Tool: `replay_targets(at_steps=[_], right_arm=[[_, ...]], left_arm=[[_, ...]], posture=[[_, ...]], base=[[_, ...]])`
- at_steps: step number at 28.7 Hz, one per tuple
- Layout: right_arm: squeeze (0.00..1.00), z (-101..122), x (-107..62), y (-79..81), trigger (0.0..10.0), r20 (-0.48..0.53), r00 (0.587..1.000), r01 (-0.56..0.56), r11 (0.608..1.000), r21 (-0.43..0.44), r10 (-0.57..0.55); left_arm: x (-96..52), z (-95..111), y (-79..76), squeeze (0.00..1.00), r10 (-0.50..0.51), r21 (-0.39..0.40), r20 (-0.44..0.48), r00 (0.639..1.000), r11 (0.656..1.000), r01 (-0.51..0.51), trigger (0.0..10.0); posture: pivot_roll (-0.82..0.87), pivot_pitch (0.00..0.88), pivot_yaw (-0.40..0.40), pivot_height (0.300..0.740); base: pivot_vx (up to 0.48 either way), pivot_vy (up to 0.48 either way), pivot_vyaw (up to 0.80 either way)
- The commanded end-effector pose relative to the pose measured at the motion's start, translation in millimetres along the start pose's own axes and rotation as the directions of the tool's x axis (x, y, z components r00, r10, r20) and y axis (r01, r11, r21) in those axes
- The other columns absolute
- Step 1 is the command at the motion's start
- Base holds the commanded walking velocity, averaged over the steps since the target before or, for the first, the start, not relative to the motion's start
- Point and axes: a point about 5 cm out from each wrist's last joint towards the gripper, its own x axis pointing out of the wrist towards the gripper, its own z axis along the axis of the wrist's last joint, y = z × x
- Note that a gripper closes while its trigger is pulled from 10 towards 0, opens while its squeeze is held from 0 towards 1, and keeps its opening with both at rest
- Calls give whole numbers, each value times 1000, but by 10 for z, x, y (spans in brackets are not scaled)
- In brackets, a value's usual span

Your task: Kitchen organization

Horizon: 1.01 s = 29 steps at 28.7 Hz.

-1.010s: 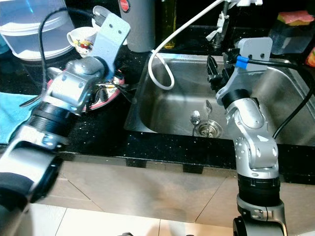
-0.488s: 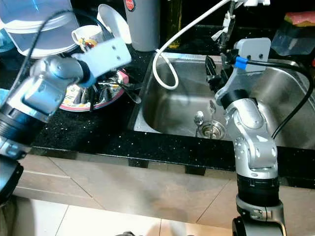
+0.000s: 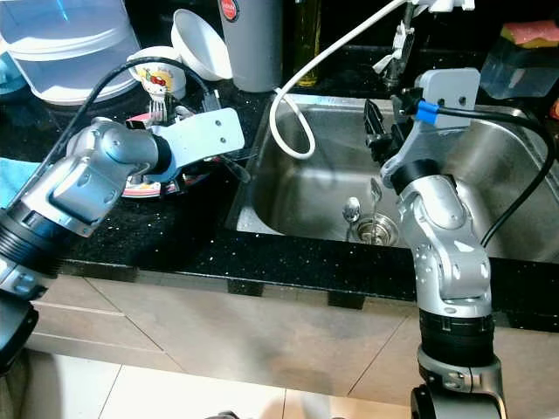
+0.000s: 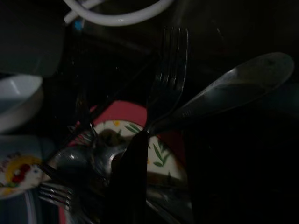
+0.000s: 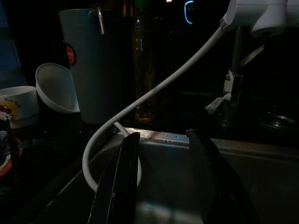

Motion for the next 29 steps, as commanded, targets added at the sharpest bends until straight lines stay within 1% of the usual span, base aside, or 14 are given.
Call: replay_targets(at_steps=[1,5,12,14,15,16,18,19,20,21,22,23,28,29], right_arm=[[0,-15,-11,-17,10000,1,1000,12,1000,3,-12],[0,-13,-14,-23,10000,1,1000,15,1000,2,-15],[0,-9,-15,-31,10000,2,1000,18,1000,2,-18],[0,-10,-14,-31,10000,1,1000,18,1000,3,-18],[0,-11,-13,-28,10000,1,1000,17,1000,3,-17],[0,-12,-12,-26,10000,1,1000,17,1000,3,-17],[0,-10,-12,-25,10000,1,1000,16,1000,4,-16],[0,-10,-12,-25,10000,1,1000,16,1000,4,-16],[0,-10,-12,-27,10000,1,1000,15,1000,4,-15],[0,-10,-12,-27,10000,1,1000,15,1000,4,-15],[0,-11,-10,-30,10000,0,1000,16,1000,3,-16],[0,-11,-9,-30,10000,0,1000,16,1000,4,-16],[0,-11,-4,-25,10000,0,1000,14,1000,5,-14],[0,-11,-4,-23,10000,1,1000,14,1000,6,-14]], left_arm=[[56,-57,-31,0,-8,15,-38,999,1000,9,10000],[65,-28,29,0,21,15,-30,999,1000,-20,10000],[39,-28,6,0,-9,19,-17,1000,1000,10,10000],[44,-55,-7,0,-11,30,-28,1000,999,12,10000],[46,-72,-2,0,-2,38,-37,999,999,4,9765],[47,-84,3,0,5,45,-44,999,999,-3,9765],[28,-47,18,0,0,19,-12,1000,1000,0,9882],[28,-47,18,0,0,19,-12,1000,1000,0,9882],[12,2,21,0,-14,-12,28,1000,1000,14,10000],[12,2,21,0,-14,-12,28,1000,1000,14,10000],[-35,140,54,0,-24,-81,130,991,996,34,10000],[-51,184,68,0,-25,-102,161,987,994,41,10000],[-68,263,140,0,3,-131,201,980,991,23,10000],[-63,267,161,0,13,-153,206,978,988,19,10000]], posture=[[52,99,53,740],[47,101,55,740],[47,106,53,740],[49,106,52,740],[47,107,51,740],[47,107,51,740],[46,109,50,740],[46,109,50,740],[48,108,49,740],[48,108,49,740],[48,110,47,740],[48,110,47,740],[47,110,48,740],[47,110,49,740]], base=[[0,0,0],[0,0,0],[0,0,0],[0,0,0],[0,0,0],[0,0,0],[0,0,0],[0,0,0],[0,0,0],[0,0,0],[0,0,0],[0,0,0],[0,0,0],[0,0,0]])
